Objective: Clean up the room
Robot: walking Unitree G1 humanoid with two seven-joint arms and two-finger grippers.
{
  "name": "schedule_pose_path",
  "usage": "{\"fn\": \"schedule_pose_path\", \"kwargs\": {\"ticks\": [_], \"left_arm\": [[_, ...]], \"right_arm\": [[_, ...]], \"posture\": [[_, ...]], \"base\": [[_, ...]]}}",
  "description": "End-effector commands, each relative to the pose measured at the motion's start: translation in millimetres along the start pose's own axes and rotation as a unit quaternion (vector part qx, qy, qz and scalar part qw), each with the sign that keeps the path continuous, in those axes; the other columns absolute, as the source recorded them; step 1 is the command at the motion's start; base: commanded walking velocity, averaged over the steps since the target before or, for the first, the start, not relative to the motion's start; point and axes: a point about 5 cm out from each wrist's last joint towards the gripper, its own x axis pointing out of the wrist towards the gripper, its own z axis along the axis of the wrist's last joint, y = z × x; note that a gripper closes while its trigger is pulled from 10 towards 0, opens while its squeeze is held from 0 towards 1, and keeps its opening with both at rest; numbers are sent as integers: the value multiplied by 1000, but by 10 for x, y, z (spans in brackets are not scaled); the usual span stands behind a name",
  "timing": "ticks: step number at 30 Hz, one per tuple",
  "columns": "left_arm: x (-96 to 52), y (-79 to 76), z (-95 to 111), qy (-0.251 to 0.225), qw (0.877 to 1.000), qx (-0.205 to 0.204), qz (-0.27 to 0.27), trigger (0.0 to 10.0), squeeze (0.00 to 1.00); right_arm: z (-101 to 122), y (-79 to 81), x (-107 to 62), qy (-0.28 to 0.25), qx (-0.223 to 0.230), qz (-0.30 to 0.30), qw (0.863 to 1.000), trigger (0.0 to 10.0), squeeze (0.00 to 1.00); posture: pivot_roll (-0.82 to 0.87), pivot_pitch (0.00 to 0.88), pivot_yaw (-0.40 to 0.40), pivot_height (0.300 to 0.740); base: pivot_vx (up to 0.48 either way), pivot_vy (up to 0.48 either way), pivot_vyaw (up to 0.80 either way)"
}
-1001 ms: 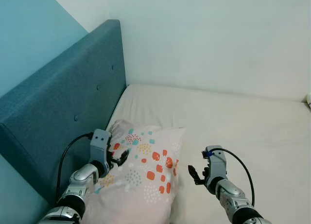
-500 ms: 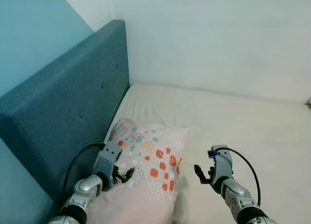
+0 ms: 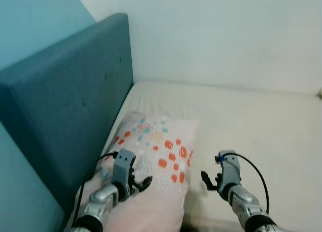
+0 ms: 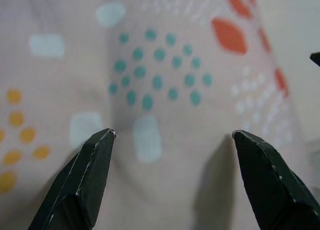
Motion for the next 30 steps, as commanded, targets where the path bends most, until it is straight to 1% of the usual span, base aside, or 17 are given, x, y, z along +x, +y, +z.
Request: {"fn": "schedule_pose_path", "kwargs": {"ticks": [1, 4, 8, 10, 12, 15, 16, 17, 19, 20, 27, 30], "left_arm": [[19, -26, 19, -4, 999, 26, 20, 10000, 0], [37, -32, 55, -9, 999, 33, 28, 10000, 0], [57, -60, 77, -11, 999, 29, 25, 10000, 0], [91, -125, 86, -4, 998, 55, 15, 10000, 0], [121, -166, 100, -1, 997, 71, 16, 10000, 0], [142, -175, 120, 1, 997, 78, 27, 10000, 0], [171, -192, 153, -1, 996, 77, 35, 10000, 31], [197, -205, 186, -4, 996, 77, 46, 10000, 1000], [219, -221, 210, -6, 996, 71, 54, 10000, 1000], [247, -239, 239, -7, 996, 55, 64, 10000, 1000], [300, -296, 298, -9, 997, 35, 73, 10000, 1000], [336, -341, 317, -3, 997, -1, 75, 10000, 1000]], "right_arm": [[6, 30, 9, -2, 10, 4, 1000, 10000, 0], [13, 39, 11, -4, 10, 6, 1000, 10000, 0], [15, 42, 12, -4, 10, 7, 1000, 10000, 0], [19, 50, 15, -5, 9, 9, 1000, 10000, 0], [20, 64, 18, -6, 8, 11, 1000, 10000, 0], [19, 73, 19, -6, 8, 12, 1000, 10000, 0], [17, 81, 20, -6, 7, 13, 1000, 10000, 0], [14, 87, 20, -6, 7, 14, 1000, 10000, 0], [7, 93, 19, -5, 6, 15, 1000, 10000, 0], [0, 97, 17, -5, 5, 16, 1000, 10000, 0], [-18, 99, 10, -3, 1, 17, 1000, 10000, 0], [-26, 100, 7, -3, 1, 17, 1000, 10000, 0]], "posture": [[-41, 0, -1, 590], [-43, 0, -1, 580], [-42, 0, -1, 570], [-41, 0, -1, 560], [-42, 0, 0, 550], [-44, 0, 0, 545], [-44, 0, 0, 540], [-47, 0, 3, 535], [-51, 0, 5, 530], [-51, 0, 5, 520], [-59, 0, 9, 495], [-61, 0, 12, 480]], "base": [[0, 0, 0], [0, 0, 0], [0, 0, 0], [0, 0, 0], [0, 0, 0], [0, 0, 0], [0, 0, 0], [0, 0, 0], [0, 0, 0], [0, 0, 0], [0, 0, 0], [0, 0, 0]]}}
